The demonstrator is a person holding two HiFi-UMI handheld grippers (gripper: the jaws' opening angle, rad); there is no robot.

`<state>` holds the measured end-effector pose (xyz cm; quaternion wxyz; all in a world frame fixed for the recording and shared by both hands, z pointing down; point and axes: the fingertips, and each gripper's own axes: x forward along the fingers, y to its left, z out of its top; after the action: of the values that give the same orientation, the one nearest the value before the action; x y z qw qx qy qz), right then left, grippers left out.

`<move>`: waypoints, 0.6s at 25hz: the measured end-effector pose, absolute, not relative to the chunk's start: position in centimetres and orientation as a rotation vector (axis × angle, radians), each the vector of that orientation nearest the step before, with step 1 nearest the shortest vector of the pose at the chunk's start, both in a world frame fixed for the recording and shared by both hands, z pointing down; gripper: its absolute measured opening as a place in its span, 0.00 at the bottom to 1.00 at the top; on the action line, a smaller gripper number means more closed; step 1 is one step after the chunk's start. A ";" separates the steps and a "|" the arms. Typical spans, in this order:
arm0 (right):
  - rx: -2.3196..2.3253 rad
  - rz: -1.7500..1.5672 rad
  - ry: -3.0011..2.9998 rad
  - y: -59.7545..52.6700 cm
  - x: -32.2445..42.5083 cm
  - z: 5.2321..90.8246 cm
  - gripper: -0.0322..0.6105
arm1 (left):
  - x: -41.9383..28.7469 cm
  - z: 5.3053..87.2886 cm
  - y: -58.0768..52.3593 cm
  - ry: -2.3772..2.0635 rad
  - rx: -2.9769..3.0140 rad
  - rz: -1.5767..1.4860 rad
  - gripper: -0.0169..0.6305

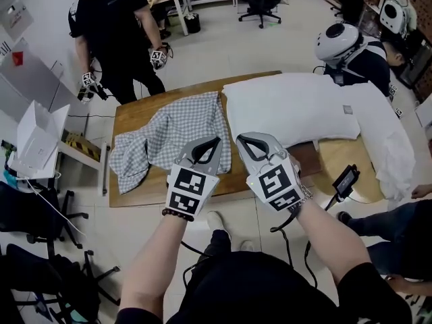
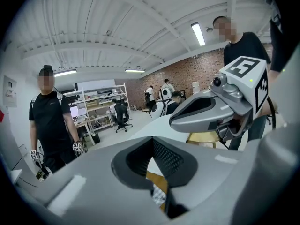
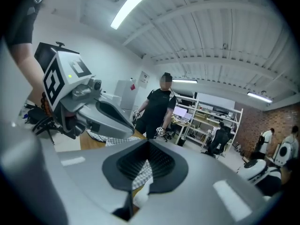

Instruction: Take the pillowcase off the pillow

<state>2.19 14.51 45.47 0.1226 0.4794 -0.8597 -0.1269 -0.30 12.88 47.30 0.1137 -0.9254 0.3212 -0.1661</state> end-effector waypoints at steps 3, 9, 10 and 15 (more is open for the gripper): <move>1.400 -0.369 -2.518 15.9 2.0 45.4 0.05 | 0.2 46.8 14.6 0.929 -2.700 -0.466 0.03; 1.415 -0.361 -2.536 18.3 1.8 44.7 0.05 | -0.1 45.7 17.0 0.949 -2.680 -0.419 0.03; 1.417 -0.361 -2.538 18.7 1.7 44.6 0.05 | -0.2 45.6 17.4 0.952 -2.676 -0.412 0.03; 1.425 -0.362 -2.546 20.2 1.6 44.1 0.05 | -0.5 45.5 19.0 0.969 -2.662 -0.382 0.03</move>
<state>1.65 20.24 44.10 0.1004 0.4822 -0.8616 -0.1226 -0.53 19.04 45.49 0.1412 -0.9219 0.3355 -0.1323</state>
